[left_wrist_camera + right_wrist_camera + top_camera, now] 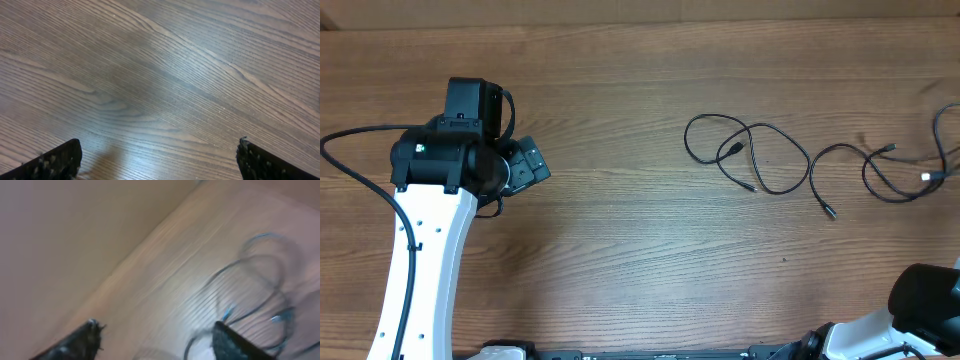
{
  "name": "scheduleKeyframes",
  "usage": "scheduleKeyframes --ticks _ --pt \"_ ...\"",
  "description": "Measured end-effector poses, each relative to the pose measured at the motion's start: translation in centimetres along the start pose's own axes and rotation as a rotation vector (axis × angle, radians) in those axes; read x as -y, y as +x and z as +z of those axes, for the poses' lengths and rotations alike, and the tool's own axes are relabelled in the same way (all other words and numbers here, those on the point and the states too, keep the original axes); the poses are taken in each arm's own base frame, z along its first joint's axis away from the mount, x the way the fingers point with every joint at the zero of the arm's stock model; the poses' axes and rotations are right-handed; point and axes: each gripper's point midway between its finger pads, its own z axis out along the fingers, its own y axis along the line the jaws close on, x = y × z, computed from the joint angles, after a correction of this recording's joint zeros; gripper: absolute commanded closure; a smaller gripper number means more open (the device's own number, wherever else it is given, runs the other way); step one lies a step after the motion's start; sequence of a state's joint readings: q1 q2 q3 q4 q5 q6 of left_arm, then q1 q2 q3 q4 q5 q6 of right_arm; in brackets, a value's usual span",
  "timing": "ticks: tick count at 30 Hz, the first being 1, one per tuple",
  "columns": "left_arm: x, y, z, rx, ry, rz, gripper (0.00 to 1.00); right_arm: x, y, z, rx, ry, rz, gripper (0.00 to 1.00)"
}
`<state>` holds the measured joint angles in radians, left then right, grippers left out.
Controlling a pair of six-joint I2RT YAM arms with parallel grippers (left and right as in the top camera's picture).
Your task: Untangle cables
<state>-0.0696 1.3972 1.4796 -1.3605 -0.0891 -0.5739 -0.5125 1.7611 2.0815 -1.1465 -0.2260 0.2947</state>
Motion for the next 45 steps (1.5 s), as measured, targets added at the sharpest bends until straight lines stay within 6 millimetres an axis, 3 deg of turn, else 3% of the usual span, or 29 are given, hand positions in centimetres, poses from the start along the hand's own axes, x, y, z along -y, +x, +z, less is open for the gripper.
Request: scheduleKeyframes --ticks 7,13,22,31,36,40,45 --pt "0.0 0.0 0.0 -0.001 0.000 0.000 0.02 -6.7 8.6 -0.6 -0.304 -0.251 -0.236 0.16" --pt "0.0 0.0 0.0 0.000 0.000 0.000 0.02 -9.2 14.5 0.1 -0.458 -0.251 -0.404 0.15" --pt "0.0 0.0 0.0 -0.001 0.000 0.000 0.01 -8.2 23.9 7.0 -0.638 -0.183 -0.543 0.21" --pt "0.0 0.0 0.0 0.000 0.001 0.000 0.01 -7.0 31.8 11.9 -0.666 -0.212 -0.634 0.26" --pt "0.0 0.0 0.0 -0.001 0.001 0.000 0.01 -7.4 34.7 13.5 -0.629 -0.257 -0.686 0.33" --pt "0.0 0.1 0.0 -0.003 0.002 0.000 0.01 -7.0 36.3 14.5 -0.599 -0.233 -0.717 0.32" --pt "0.0 0.1 0.0 -0.005 0.001 0.000 0.01 -5.2 36.1 15.8 -0.526 -0.092 -0.692 0.32"
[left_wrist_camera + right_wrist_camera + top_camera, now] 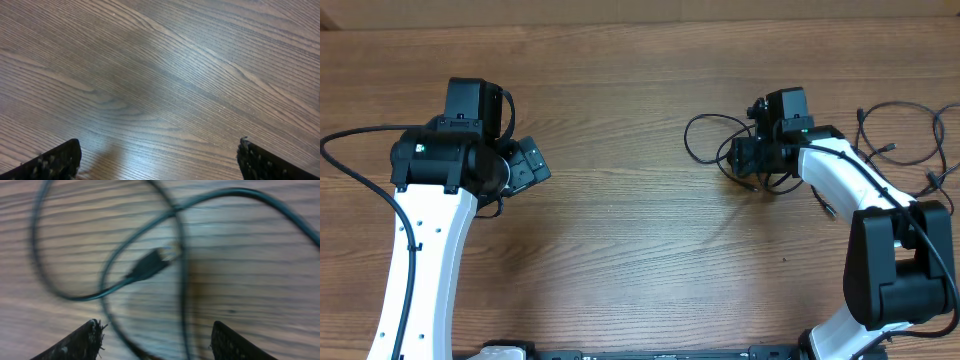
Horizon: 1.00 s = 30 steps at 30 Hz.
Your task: Untangle cables
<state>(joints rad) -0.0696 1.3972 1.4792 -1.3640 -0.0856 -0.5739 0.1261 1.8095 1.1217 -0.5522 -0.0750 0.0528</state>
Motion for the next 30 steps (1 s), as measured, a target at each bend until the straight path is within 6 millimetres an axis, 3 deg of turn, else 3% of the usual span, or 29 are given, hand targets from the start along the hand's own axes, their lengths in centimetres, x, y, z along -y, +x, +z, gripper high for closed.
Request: scheduleKeyframes --ticks 6,12,14,17,18,26,30 --pt "0.0 0.0 0.0 0.000 0.000 0.000 0.01 1.5 -0.3 0.2 0.033 0.082 0.055 0.43" --pt "0.0 0.0 0.0 0.000 0.000 0.000 0.01 1.6 0.9 1.1 0.022 0.077 0.071 0.46" --pt "0.0 0.0 0.0 0.000 0.000 0.000 0.01 1.7 2.0 1.5 0.001 0.076 0.073 0.59" --pt "0.0 0.0 0.0 -0.001 0.000 0.000 0.02 1.7 2.8 1.7 -0.018 0.072 0.076 0.93" --pt "0.0 0.0 0.0 -0.001 0.000 0.000 0.01 1.7 2.8 1.8 -0.020 0.068 0.083 0.96" --pt "0.0 0.0 0.0 -0.002 0.000 0.000 0.01 -0.4 3.6 1.0 -0.097 -0.044 0.093 0.96" --pt "0.0 0.1 0.0 -0.004 -0.002 0.000 0.01 -1.1 0.0 -1.8 -0.057 -0.053 0.094 0.96"
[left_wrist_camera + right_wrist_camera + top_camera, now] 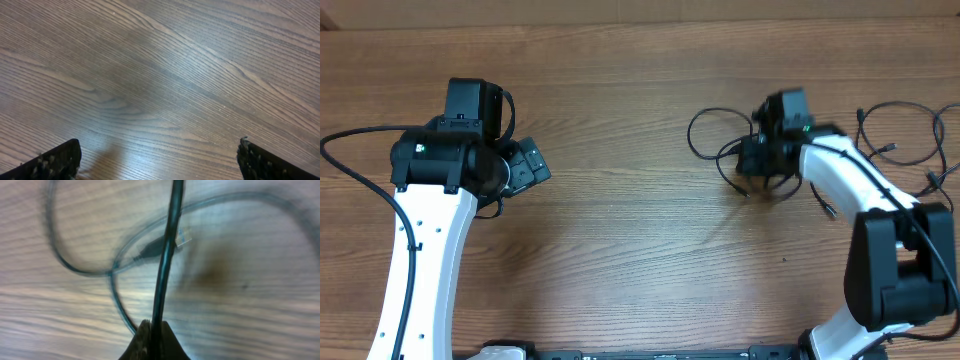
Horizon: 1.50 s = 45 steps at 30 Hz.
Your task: Untangle cables
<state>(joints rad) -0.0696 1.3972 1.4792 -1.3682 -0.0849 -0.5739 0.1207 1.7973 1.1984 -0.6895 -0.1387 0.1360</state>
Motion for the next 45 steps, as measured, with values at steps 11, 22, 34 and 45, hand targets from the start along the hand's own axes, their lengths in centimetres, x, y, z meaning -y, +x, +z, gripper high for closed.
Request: scheduleKeyframes --ticks 11,22,34,45 --pt "0.0 0.1 0.0 -0.004 -0.001 0.000 0.01 9.5 -13.4 -23.6 0.522 0.361 0.227 0.96" --pt "0.0 0.1 0.0 -0.004 0.001 0.000 0.01 21.6 -11.4 -34.1 0.682 0.541 0.511 0.96" --pt "0.0 0.1 0.0 -0.005 0.001 0.000 0.01 21.4 -8.9 -27.7 0.496 0.448 0.517 0.36" --pt "0.5 -0.3 0.0 0.010 0.027 0.012 0.02 18.7 -8.9 -25.9 0.445 0.276 0.486 0.26"
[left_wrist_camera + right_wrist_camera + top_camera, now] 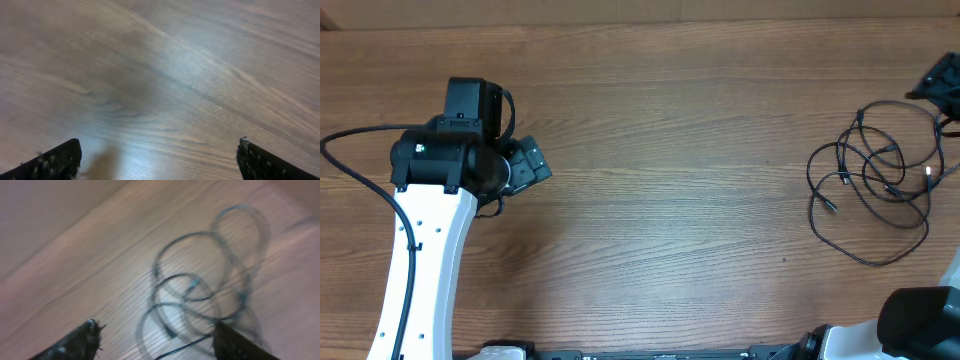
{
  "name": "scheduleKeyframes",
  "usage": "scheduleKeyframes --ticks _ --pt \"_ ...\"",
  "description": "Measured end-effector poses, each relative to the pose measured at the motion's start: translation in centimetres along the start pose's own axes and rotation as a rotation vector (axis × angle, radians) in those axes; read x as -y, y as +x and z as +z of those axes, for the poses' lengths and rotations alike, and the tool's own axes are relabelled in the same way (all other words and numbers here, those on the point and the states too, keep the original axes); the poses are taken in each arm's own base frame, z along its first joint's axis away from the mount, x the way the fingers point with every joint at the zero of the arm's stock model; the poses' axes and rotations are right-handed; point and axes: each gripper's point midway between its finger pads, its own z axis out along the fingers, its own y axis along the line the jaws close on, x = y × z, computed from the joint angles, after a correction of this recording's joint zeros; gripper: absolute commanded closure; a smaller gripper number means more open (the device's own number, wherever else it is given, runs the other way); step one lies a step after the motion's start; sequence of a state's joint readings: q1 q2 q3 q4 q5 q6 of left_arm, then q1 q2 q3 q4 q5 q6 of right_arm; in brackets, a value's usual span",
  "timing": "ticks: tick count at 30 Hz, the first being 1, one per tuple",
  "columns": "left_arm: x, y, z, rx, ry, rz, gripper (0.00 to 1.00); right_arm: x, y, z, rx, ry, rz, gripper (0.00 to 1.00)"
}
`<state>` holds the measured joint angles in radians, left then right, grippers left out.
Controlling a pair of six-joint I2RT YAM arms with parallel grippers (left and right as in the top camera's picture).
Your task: Untangle cables
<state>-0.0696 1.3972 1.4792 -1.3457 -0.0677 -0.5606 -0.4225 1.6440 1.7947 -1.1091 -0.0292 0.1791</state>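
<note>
Thin black cables lie in one overlapping heap of loops at the table's right side, their small plugs showing among the loops. The right wrist view shows the same cables, blurred, on the wood below my right gripper, which is open with nothing between its fingers. In the overhead view that gripper is only a dark shape at the right edge, beyond the heap. My left gripper is far from the cables at the table's left. It stands open over bare wood.
The wooden table stretches between the two arms. The left arm's white link and its black hose run along the left side. The right arm's base sits at the front right corner. A paler surface borders the table in the right wrist view.
My right gripper was shut on a cable right of the table's middle; now it is open at the far right edge. That cable lies heaped with the other at the right. Left arm unchanged.
First, one cable lay looped right of centre and another at the far right, with my right arm mostly out of view. Then my right gripper stood open over the centre-right loop, then shut on it. Now both cables lie together at the right and the gripper is open.
</note>
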Motion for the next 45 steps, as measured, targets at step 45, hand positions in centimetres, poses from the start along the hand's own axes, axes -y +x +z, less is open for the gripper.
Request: scheduleKeyframes --ticks 45 --pt "-4.8 6.5 -3.6 0.371 0.124 0.146 0.01 -7.6 22.0 -7.7 0.059 -0.369 -0.381 0.00"
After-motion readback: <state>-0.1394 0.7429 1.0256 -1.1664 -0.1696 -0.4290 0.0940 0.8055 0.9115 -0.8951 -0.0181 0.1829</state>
